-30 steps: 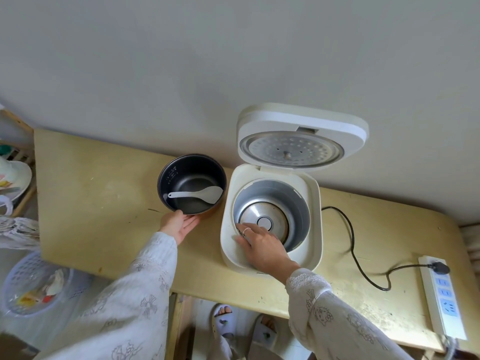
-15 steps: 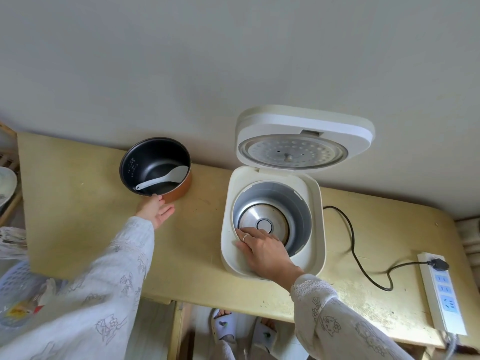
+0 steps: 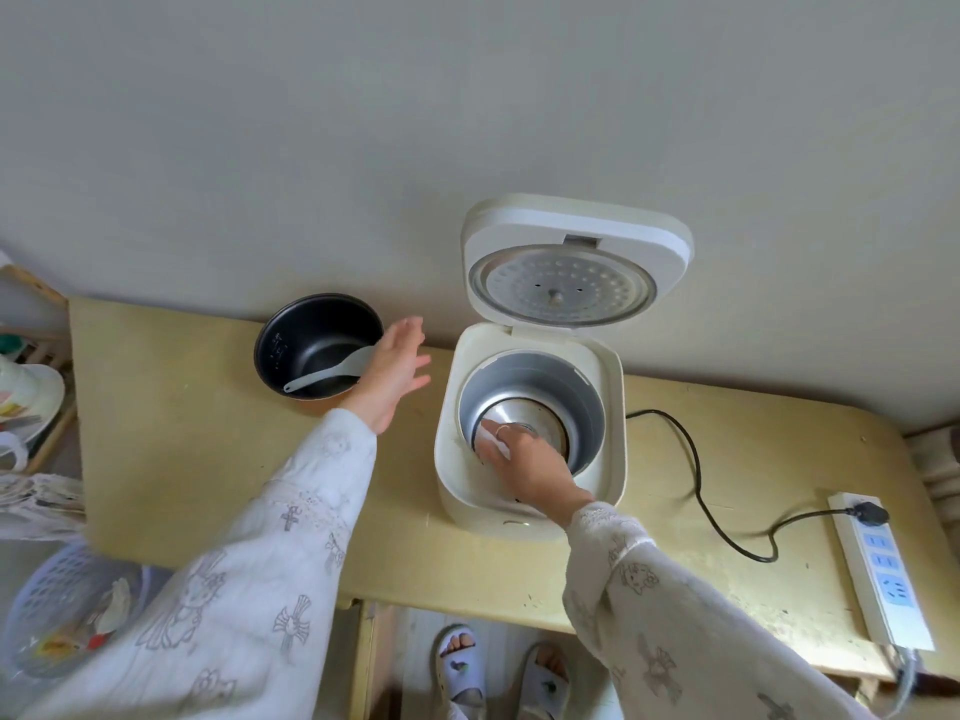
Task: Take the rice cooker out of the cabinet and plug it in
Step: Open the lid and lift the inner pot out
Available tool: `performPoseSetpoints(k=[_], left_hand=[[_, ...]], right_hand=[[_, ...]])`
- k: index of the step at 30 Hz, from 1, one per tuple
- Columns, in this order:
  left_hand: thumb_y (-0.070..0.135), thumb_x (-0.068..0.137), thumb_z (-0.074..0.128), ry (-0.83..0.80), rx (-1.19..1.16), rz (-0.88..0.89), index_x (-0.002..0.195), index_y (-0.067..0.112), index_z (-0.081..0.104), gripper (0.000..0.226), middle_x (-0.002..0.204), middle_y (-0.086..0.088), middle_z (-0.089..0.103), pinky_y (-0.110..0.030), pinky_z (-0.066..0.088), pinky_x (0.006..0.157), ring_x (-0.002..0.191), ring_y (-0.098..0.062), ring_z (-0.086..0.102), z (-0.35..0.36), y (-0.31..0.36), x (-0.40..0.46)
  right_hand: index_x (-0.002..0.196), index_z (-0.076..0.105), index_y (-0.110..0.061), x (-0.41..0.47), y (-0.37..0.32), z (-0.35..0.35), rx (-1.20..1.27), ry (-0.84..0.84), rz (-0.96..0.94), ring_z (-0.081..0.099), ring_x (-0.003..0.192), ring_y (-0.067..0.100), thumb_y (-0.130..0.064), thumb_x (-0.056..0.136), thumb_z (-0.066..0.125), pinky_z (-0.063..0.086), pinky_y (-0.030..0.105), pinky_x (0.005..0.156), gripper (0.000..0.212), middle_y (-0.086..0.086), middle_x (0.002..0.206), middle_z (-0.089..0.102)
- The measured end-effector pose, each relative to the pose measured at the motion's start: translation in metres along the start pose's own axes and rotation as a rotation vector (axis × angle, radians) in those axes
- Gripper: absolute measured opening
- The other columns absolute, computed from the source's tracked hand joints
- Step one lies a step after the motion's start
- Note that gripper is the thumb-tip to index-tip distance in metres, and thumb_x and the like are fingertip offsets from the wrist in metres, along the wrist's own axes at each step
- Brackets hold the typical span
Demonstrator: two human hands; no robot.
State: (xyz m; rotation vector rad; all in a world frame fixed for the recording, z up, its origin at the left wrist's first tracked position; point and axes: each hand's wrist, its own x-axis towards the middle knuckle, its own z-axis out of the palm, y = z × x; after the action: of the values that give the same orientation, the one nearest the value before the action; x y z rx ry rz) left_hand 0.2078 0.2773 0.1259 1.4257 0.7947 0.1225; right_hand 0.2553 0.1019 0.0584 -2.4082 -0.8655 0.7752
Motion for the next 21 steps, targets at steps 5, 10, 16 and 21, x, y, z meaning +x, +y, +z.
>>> performPoseSetpoints(k=[5, 10, 16, 21], left_hand=[[0.054, 0.095, 0.013, -0.103, 0.129, 0.296, 0.146, 0.037, 0.005, 0.054, 0.158, 0.013, 0.002, -0.043, 0.015, 0.118, 0.144, -0.009, 0.008, 0.023, 0.043, -0.013], [0.049, 0.097, 0.009, -0.064, 0.120, 0.363, 0.147, 0.031, 0.006, 0.054, 0.158, 0.012, 0.006, -0.041, 0.008, 0.120, 0.141, -0.002, 0.008, 0.044, 0.068, -0.013], [0.053, 0.094, 0.001, -0.035, 0.068, 0.313, 0.140, 0.027, 0.031, 0.060, 0.153, 0.003, 0.028, -0.044, 0.013, 0.117, 0.141, -0.011, 0.019, 0.032, 0.069, -0.018], [0.051, 0.096, 0.008, 0.063, 0.049, 0.133, 0.143, 0.021, 0.029, 0.060, 0.151, -0.005, 0.033, -0.042, 0.019, 0.115, 0.140, -0.018, 0.025, 0.012, 0.018, -0.030]], right_hand=[[0.088, 0.061, -0.012, -0.025, 0.026, -0.056, 0.438, 0.534, 0.162, 0.062, 0.077, 0.020, -0.033, 0.098, 0.037, 0.047, 0.033, 0.074, 0.034, 0.005, 0.082, 0.067], [0.150, 0.017, -0.019, -0.032, 0.021, -0.145, 0.886, 0.710, 0.079, 0.024, 0.144, 0.014, -0.040, 0.101, 0.024, 0.023, 0.043, 0.119, 0.054, -0.001, 0.158, 0.021], [0.141, 0.042, -0.019, -0.037, -0.004, -0.185, 0.684, 0.617, -0.069, 0.035, 0.131, 0.003, -0.045, 0.100, 0.022, 0.022, 0.018, 0.103, 0.052, -0.002, 0.148, 0.042], [0.097, 0.065, -0.001, -0.046, 0.002, -0.185, 0.479, 0.692, -0.067, 0.058, 0.097, 0.023, -0.037, 0.099, 0.033, 0.044, 0.033, 0.085, 0.048, 0.010, 0.100, 0.068]])
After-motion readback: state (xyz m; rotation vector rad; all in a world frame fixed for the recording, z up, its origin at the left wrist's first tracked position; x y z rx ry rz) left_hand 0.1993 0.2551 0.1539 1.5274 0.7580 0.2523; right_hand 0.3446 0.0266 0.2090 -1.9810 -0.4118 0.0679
